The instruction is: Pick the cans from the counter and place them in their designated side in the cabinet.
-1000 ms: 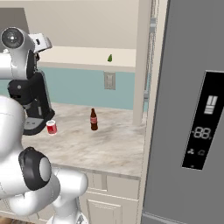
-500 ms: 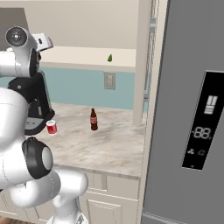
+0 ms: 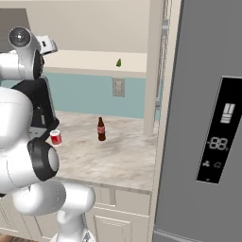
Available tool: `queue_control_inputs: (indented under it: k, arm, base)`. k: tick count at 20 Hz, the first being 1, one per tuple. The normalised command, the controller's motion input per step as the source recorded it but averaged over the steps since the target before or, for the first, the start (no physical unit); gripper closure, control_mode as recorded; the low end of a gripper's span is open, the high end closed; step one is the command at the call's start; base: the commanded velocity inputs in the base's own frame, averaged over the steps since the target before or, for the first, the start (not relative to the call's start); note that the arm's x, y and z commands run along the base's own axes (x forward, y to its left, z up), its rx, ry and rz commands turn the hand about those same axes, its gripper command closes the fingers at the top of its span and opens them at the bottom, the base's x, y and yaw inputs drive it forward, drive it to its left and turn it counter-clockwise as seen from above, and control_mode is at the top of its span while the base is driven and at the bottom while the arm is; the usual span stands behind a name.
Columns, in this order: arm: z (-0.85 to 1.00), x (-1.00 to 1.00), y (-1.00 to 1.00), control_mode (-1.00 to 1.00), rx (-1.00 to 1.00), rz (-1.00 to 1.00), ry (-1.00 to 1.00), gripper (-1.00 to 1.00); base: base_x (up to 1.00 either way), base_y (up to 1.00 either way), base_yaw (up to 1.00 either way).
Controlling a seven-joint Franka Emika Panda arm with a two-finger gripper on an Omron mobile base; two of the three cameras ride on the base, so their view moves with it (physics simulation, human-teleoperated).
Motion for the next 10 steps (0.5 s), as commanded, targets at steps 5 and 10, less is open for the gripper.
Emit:
queue_control_inputs:
  k: [5, 10]
  arm:
    - [-0.09, 0.23, 0.13, -1.00, 0.00, 0.00, 0.00, 1.00]
    - [-0.10, 0.26, 0.11, -1.00, 0.00, 0.00, 0.00, 1.00]
  base:
    - [0.00, 0.00, 0.00]
    - [0.00, 0.00, 0.00]
